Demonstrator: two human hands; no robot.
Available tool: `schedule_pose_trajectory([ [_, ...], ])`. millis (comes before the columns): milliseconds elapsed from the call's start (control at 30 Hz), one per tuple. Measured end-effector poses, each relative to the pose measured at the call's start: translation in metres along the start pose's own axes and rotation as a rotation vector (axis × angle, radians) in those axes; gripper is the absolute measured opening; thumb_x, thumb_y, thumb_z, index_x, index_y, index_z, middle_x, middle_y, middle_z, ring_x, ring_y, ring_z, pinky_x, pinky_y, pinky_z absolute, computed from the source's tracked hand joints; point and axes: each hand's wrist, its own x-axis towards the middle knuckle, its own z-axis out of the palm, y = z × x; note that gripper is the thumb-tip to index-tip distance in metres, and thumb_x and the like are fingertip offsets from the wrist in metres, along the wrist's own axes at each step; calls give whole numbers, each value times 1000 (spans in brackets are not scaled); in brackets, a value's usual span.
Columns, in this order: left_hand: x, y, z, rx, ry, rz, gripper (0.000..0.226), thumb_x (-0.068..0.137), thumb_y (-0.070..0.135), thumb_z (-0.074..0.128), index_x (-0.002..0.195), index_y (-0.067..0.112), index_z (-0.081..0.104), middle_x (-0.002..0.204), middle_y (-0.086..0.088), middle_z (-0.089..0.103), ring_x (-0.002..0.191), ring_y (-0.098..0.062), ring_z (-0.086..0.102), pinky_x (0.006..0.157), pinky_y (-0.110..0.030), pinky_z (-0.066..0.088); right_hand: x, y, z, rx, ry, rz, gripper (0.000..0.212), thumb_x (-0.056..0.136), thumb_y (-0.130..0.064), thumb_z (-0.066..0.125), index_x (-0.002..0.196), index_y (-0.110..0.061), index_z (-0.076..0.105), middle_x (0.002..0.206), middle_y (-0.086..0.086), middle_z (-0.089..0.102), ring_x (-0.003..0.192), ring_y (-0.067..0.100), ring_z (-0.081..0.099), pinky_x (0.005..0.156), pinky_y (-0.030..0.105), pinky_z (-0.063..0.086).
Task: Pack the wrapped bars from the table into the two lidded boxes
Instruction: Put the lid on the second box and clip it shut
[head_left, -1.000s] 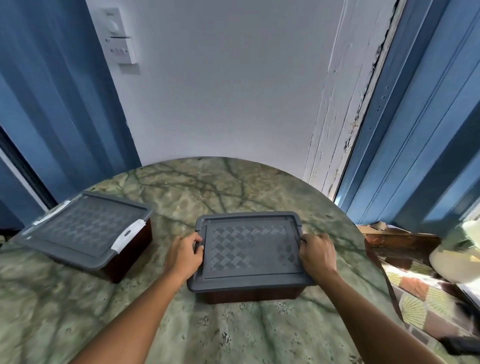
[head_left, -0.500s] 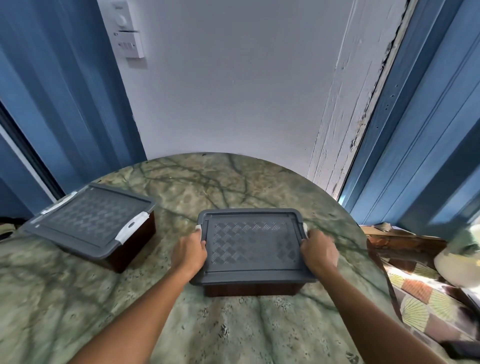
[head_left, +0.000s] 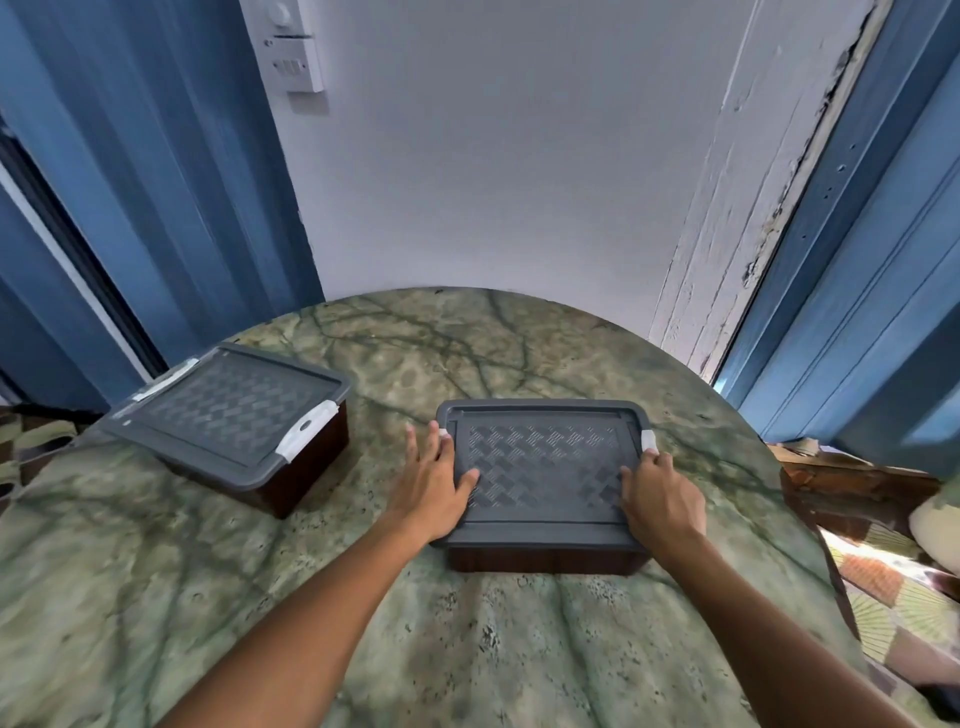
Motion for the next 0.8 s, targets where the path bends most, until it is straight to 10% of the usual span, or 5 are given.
schedule_pose_trajectory([
  [267, -15, 0, -32, -223, -182, -65, 68, 90, 61, 45, 149, 33, 24, 161, -9, -5, 145, -36, -11, 116, -57, 10, -10, -6, -16, -156, -58, -134, 37, 93, -31, 51, 125, -15, 59, 155, 15, 20, 139, 39, 20, 105, 55, 33],
  [433, -32, -80, -98, -495, 129, -75, 48, 84, 45, 61, 128, 26, 57, 140, 0, 50, 129, -18, 45, 110, -39, 32, -32, -103, -26, 407, 192, -421, 30, 76, 1, 67, 105, 0, 70, 123, 21, 59, 114, 42, 51, 88, 49, 49],
  [633, 16, -285, -159, -467, 356, -323, 23, 88, 21, 62, 110, 16, 67, 115, -6, 66, 109, -23, 59, 94, -29, 43, -45, -291, -18, 1393, -448, -37, 19, 90, 0, 46, 100, -10, 58, 71, 1, 54, 58, 15, 52, 52, 28, 44],
  [800, 62, -407, -149, -236, 281, -399, 42, 87, 31, 62, 128, 24, 56, 129, -12, 59, 117, -33, 54, 100, -40, 44, -49, -370, 39, 1472, -650, 253, 16, 84, -16, 64, 89, -17, 49, 74, 1, 53, 55, 12, 57, 50, 29, 49],
])
